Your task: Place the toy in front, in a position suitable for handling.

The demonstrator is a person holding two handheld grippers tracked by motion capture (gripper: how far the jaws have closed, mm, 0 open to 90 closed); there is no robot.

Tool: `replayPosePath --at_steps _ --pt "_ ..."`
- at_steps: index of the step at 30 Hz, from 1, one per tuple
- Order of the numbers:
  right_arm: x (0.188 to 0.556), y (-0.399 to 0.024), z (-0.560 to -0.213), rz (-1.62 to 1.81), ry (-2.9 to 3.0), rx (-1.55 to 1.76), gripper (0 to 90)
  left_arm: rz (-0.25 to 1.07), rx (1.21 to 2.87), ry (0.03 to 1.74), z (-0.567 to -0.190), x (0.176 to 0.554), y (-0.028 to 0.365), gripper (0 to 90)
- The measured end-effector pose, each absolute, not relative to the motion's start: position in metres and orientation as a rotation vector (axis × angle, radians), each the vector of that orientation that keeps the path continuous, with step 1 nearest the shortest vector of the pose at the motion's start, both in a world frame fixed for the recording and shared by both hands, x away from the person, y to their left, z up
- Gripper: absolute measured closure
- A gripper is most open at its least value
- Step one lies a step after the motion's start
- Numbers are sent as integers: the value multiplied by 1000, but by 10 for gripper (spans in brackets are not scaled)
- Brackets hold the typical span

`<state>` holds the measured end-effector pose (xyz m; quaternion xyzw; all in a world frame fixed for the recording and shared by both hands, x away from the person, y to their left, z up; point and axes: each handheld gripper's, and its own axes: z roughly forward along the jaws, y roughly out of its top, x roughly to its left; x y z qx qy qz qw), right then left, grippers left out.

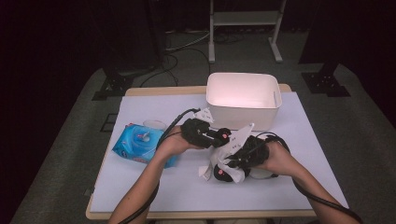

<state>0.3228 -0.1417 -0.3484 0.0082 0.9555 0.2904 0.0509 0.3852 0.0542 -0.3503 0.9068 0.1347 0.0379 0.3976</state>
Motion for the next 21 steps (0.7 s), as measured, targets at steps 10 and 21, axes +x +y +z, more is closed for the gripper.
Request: replayPosePath --at_steps 10,21 --pt "324 -141 -348 892 2919 35 803 85 2298 336 -350 385 55 625" --pt "334 -151 -334 920 2852 97 805 54 2278 325 -351 381 57 626"
